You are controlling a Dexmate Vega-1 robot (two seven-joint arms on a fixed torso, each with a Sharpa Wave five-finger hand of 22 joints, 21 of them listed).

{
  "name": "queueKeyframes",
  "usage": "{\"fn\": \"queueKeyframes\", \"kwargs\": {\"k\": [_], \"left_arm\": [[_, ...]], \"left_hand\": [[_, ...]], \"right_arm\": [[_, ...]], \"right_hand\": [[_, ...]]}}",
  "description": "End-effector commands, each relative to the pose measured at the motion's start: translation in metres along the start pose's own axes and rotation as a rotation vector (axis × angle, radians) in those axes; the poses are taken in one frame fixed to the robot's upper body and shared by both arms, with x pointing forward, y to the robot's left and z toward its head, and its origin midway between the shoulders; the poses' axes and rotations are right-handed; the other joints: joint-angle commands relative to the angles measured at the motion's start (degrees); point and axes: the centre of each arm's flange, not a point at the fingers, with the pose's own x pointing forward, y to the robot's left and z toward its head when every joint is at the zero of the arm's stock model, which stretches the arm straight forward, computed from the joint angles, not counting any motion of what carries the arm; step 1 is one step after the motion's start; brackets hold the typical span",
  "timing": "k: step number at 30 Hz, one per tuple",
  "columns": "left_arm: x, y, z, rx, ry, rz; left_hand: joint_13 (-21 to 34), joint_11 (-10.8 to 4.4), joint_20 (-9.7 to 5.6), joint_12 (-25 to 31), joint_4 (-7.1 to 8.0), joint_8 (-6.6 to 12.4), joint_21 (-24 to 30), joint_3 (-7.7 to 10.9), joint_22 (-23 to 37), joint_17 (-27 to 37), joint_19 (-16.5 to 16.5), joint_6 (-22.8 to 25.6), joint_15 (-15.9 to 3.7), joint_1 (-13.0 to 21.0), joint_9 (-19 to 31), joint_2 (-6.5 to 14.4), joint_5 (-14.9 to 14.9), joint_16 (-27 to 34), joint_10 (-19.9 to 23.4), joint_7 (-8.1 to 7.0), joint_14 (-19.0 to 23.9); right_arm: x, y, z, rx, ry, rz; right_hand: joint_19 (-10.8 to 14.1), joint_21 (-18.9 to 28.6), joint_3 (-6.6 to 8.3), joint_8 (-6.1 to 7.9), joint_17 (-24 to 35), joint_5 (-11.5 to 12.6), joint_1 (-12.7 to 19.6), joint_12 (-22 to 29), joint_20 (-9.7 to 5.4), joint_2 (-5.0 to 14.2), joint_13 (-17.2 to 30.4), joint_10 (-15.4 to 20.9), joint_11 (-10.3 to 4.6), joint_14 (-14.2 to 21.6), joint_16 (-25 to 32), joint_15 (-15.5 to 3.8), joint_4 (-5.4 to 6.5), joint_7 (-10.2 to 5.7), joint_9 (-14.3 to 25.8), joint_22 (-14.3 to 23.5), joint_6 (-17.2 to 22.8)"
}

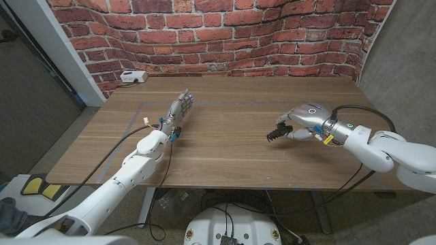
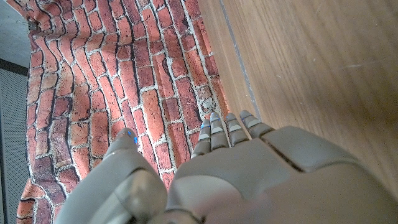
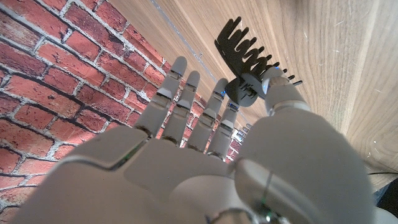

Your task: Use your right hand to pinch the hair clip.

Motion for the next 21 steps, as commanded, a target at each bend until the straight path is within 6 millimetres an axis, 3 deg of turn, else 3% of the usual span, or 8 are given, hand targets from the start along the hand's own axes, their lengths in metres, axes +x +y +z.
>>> {"fn": "queueKeyframes", "kwargs": {"k": [1, 6, 21], "left_arm": [[-0.0059, -0.0004, -0.0035, -0.004, 0.007, 0.005], [-0.0080, 0.0012, -0.0040, -0.003, 0.009, 0.007], [-0.0079, 0.0052, -0.0039, -0.005, 0.004, 0.013]], "left_hand": [[0.05, -0.10, -0.03, -0.14, 0.00, -0.02, 0.04, -0.10, 0.26, 0.22, -0.35, 0.48, -0.02, 0.10, 0.21, 0.27, -0.04, -0.06, 0.29, -0.25, 0.22], [0.05, -0.13, -0.06, -0.12, 0.00, -0.04, 0.06, -0.13, 0.26, 0.22, -0.33, 0.46, -0.01, 0.13, 0.21, 0.28, -0.05, -0.05, 0.33, -0.26, 0.23], [0.05, -0.19, -0.01, -0.16, -0.02, -0.06, 0.08, -0.21, 0.26, 0.22, -0.36, 0.43, -0.02, 0.23, 0.21, 0.34, -0.11, -0.07, 0.24, -0.27, 0.17]], "right_arm": [[0.0042, -0.0001, 0.0014, 0.001, -0.003, -0.032], [0.0058, 0.0008, 0.0023, 0.004, -0.001, -0.063], [0.0068, -0.0022, -0.0002, 0.002, -0.010, -0.104]], "right_hand": [[0.85, 0.63, -0.06, 0.50, 0.14, -0.20, -0.43, 0.35, -0.07, 0.75, 0.00, 1.28, 0.00, 1.37, -0.18, -5.59, 0.30, -0.57, -0.03, 0.08, 5.61], [2.65, 1.16, -0.03, 0.82, -0.14, -0.30, 0.05, 0.13, -1.87, 0.62, -0.08, 4.50, -0.19, 5.89, -0.04, -7.71, -0.04, -0.76, 0.05, 0.15, 9.23], [4.94, 2.01, 0.68, 1.61, -0.24, -0.02, 1.55, -0.54, -3.78, 1.05, 0.06, 7.83, -0.50, 10.37, -0.53, -8.18, -0.47, -0.81, 0.62, 0.26, 12.76]]}}
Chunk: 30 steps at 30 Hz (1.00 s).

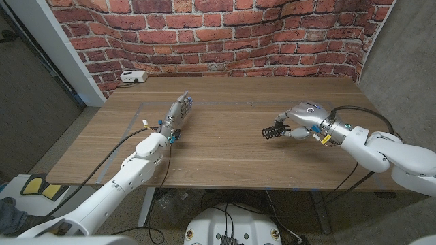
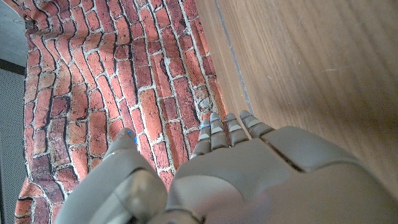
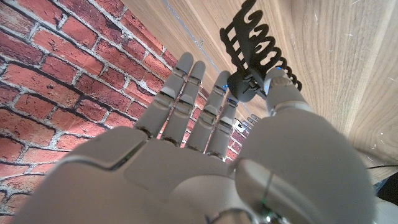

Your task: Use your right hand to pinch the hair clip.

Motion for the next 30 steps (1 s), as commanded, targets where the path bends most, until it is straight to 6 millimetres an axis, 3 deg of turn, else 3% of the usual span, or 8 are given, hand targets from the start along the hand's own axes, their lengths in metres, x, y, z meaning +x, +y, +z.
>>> {"fn": "queueKeyframes", "kwargs": {"k": [1, 8, 11, 30], "left_arm": [[0.0005, 0.0035, 0.0002, -0.002, -0.004, 0.005], [0.0021, 0.0050, 0.0002, -0.002, -0.001, 0.007], [0.0027, 0.0054, 0.0001, -0.003, 0.000, 0.007], [0.0091, 0.0049, 0.0029, 0.001, -0.007, 0.002]], "left_hand": [[0.06, -0.18, -0.03, -0.16, -0.02, -0.06, 0.09, -0.23, 0.26, 0.22, -0.35, 0.42, -0.03, 0.24, 0.21, 0.35, -0.11, -0.07, 0.24, -0.28, 0.16], [0.06, -0.36, 0.02, -0.21, -0.04, -0.09, 0.07, -0.27, 0.26, 0.22, -0.43, 0.35, -0.03, 0.30, 0.21, 0.36, -0.13, -0.11, 0.12, -0.37, 0.07], [0.06, -0.35, 0.05, -0.24, -0.04, -0.09, 0.07, -0.28, 0.25, 0.22, -0.45, 0.35, -0.03, 0.32, 0.21, 0.36, -0.13, -0.11, 0.05, -0.34, 0.05], [0.07, -0.40, 0.28, -0.22, -0.09, -0.09, 0.06, -0.38, 0.25, 0.22, -0.57, 0.32, -0.15, 0.48, 0.21, 0.42, -0.16, -0.10, 0.05, -0.50, 0.02]], "right_arm": [[0.0019, -0.0029, -0.0015, 0.001, -0.005, -0.038], [0.0022, -0.0039, -0.0024, 0.008, -0.005, -0.057], [0.0026, -0.0044, -0.0026, 0.008, -0.006, -0.065], [0.0023, -0.0041, -0.0027, 0.008, 0.001, -0.100]], "right_hand": [[0.63, 0.50, 0.44, 0.64, 0.00, 0.43, 1.80, -0.12, -0.29, 0.79, 0.11, 1.22, 0.02, 1.42, -0.22, -6.45, -0.23, -3.95, 0.35, 0.27, 8.21], [1.23, 0.74, 0.74, 1.12, 0.02, 0.39, 2.35, -0.31, -0.85, 1.12, 0.14, 2.78, 0.03, 3.16, -0.32, -6.55, -0.22, -3.94, 0.50, 0.30, 9.82], [1.26, 0.76, 0.96, 1.31, 0.09, 0.36, 2.59, -0.39, -1.78, 1.60, 0.15, 3.55, 0.07, 4.01, -0.26, -6.64, -0.10, -3.94, 0.56, 0.33, 10.50], [1.83, 1.04, 1.47, 2.56, 0.18, -0.09, 3.48, -0.59, -2.62, 2.61, 0.16, 8.08, 0.27, 8.02, -0.12, -6.95, 0.01, -3.89, 0.67, 0.42, 14.62]]}}
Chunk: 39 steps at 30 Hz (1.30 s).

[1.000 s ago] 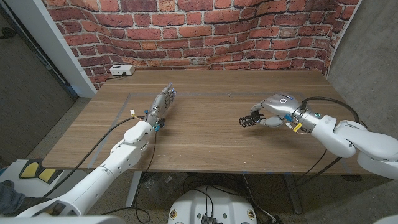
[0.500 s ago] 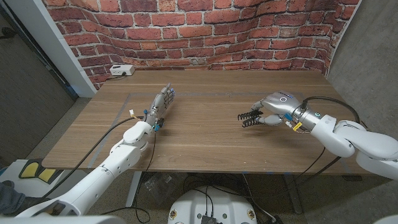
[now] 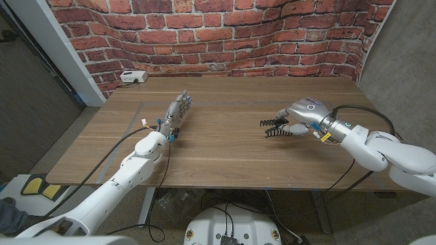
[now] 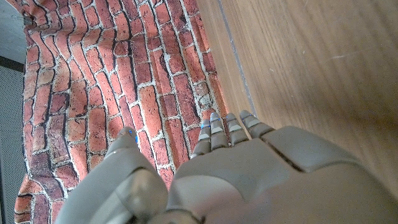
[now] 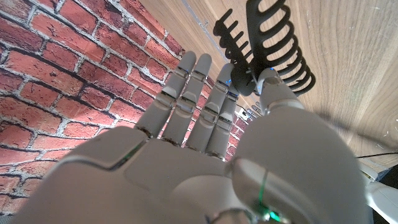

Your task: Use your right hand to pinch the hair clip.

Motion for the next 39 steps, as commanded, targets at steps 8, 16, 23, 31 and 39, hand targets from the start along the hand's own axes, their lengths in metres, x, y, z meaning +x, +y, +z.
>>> {"fn": "queueKeyframes", "kwargs": {"k": [8, 16, 23, 31, 39], "left_arm": [[0.007, -0.002, 0.003, 0.005, -0.003, -0.013], [0.005, -0.002, 0.006, 0.011, -0.005, -0.011], [0.003, -0.002, 0.013, 0.025, -0.012, -0.019], [0.004, -0.001, 0.018, 0.040, -0.015, -0.030], [0.005, -0.005, 0.019, 0.032, -0.019, -0.028]], "left_hand": [[0.07, -0.41, 0.14, -0.24, 0.15, -0.10, 0.04, -0.18, 0.25, 0.22, -0.43, 0.16, -0.20, -0.05, 0.21, -0.14, -0.17, -0.09, 0.00, -0.29, 0.03], [0.08, -0.49, 0.17, -0.21, 0.13, -0.10, 0.04, -0.22, 0.25, 0.22, -0.48, 0.16, -0.23, 0.02, 0.21, -0.12, -0.19, -0.11, 0.04, -0.37, -0.04], [0.08, -0.40, 0.18, -0.20, 0.12, -0.05, 0.05, -0.25, 0.26, 0.21, -0.51, 0.28, -0.26, 0.08, 0.22, -0.08, -0.20, -0.07, 0.06, -0.39, 0.05], [0.08, -0.46, 0.17, -0.15, 0.11, -0.04, 0.05, -0.28, 0.26, 0.21, -0.53, 0.30, -0.23, 0.14, 0.22, -0.06, -0.21, -0.05, 0.19, -0.38, 0.09], [0.08, -0.43, 0.12, -0.11, 0.09, -0.04, 0.06, -0.30, 0.26, 0.21, -0.56, 0.32, -0.28, 0.22, 0.22, 0.00, -0.22, -0.02, 0.31, -0.42, 0.17]], "right_arm": [[-0.001, -0.002, 0.000, -0.001, 0.005, -0.029], [-0.003, -0.003, 0.000, -0.003, 0.005, -0.042], [-0.005, -0.006, 0.004, -0.015, 0.010, -0.057], [-0.007, -0.009, 0.007, -0.023, 0.017, -0.068], [-0.008, -0.012, 0.004, -0.020, 0.013, -0.062]], "right_hand": [[0.43, 0.26, 0.88, 0.80, 0.21, -0.04, 1.52, -0.30, -1.36, 1.00, 0.02, 2.08, -0.03, 1.97, 0.20, -4.98, 0.08, -7.29, 0.13, 0.15, 9.68], [0.36, 0.24, 1.08, 0.97, 0.22, -0.08, 2.03, -0.29, -1.42, 1.12, 0.06, 3.34, 0.04, 2.70, 0.16, -5.16, -0.10, -7.27, 0.13, 0.16, 10.29], [0.17, 0.16, 1.07, 1.02, 0.21, -0.14, 2.11, -0.36, -1.56, 1.01, 0.06, 3.80, 0.06, 2.91, 0.06, -5.09, -0.12, -7.27, 0.12, 0.16, 10.54], [0.17, 0.16, 1.08, 1.04, 0.21, -0.18, 2.17, -0.47, -1.59, 0.98, 0.06, 4.20, 0.10, 3.16, -0.01, -5.15, -0.10, -7.28, 0.11, 0.17, 10.72], [0.16, 0.16, 1.11, 1.05, 0.22, -0.20, 2.22, -0.56, -1.62, 1.01, 0.06, 4.51, 0.12, 3.40, -0.05, -5.21, -0.07, -7.27, 0.10, 0.18, 10.88]]}}
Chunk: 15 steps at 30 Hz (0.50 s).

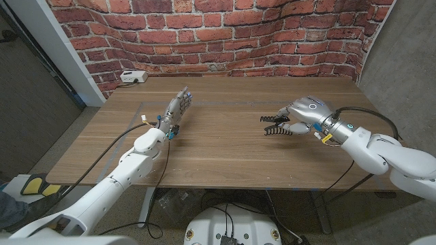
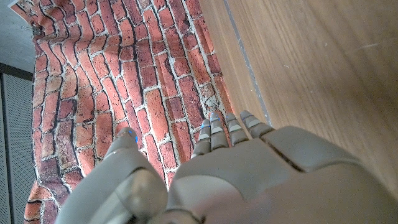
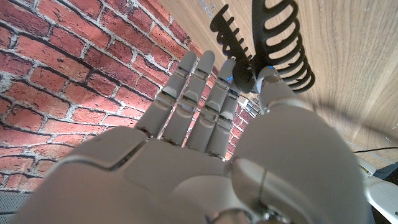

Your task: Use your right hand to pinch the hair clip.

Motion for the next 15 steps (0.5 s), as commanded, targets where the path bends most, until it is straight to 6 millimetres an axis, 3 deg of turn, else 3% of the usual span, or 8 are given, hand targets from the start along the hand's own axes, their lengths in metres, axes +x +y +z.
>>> {"fn": "queueKeyframes", "kwargs": {"k": [1, 15], "left_arm": [[0.0009, -0.0037, 0.0046, 0.000, -0.005, -0.001], [0.0013, -0.0109, 0.0061, 0.000, -0.007, 0.000]], "left_hand": [[0.08, -0.45, 0.03, -0.10, 0.08, -0.03, 0.07, -0.31, 0.26, 0.21, -0.45, 0.15, -0.28, 0.31, 0.21, 0.09, -0.22, -0.02, 0.31, -0.21, 0.19], [0.08, -0.47, -0.07, -0.13, 0.04, -0.01, 0.10, -0.33, 0.26, 0.20, -0.44, 0.23, -0.34, 0.48, 0.21, 0.19, -0.23, -0.03, 0.28, -0.24, 0.20]], "right_arm": [[-0.0014, -0.0044, -0.0022, -0.004, -0.003, -0.002], [-0.0057, -0.0045, -0.0080, -0.009, -0.002, 0.004]], "right_hand": [[0.02, 0.14, 0.64, 0.32, 0.07, 0.18, 1.19, -0.14, -1.53, 0.98, 0.18, 0.67, -0.08, 0.74, -0.08, -4.19, 0.39, -7.75, 0.10, 0.19, 8.58], [-0.08, 0.10, 0.68, 0.34, 0.06, 0.14, 1.34, -0.22, -1.64, 0.95, 0.18, 1.55, 0.07, 1.05, -0.22, -4.29, 0.39, -7.74, 0.07, 0.20, 8.90]]}}
